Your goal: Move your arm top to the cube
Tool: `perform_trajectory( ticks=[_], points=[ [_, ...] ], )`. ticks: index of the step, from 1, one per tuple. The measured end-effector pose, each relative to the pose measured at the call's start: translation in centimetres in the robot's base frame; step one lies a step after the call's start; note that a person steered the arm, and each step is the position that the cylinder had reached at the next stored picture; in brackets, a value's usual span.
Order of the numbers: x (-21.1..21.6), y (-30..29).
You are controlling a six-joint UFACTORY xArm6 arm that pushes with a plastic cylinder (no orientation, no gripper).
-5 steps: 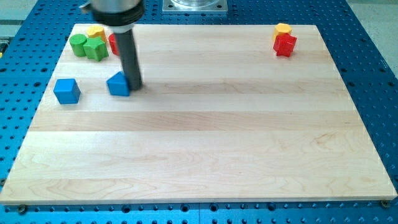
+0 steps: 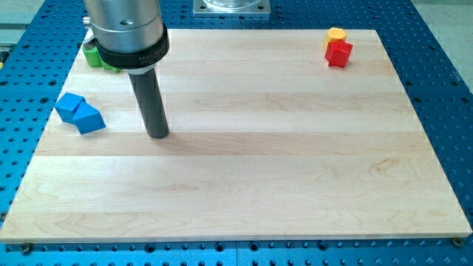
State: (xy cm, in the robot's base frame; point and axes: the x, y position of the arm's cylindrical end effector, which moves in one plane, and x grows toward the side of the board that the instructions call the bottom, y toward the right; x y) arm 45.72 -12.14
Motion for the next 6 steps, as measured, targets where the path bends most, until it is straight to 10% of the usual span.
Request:
perform_trajectory(
  ticks=[6],
  points=[
    [-18.0,-16.9]
  ],
)
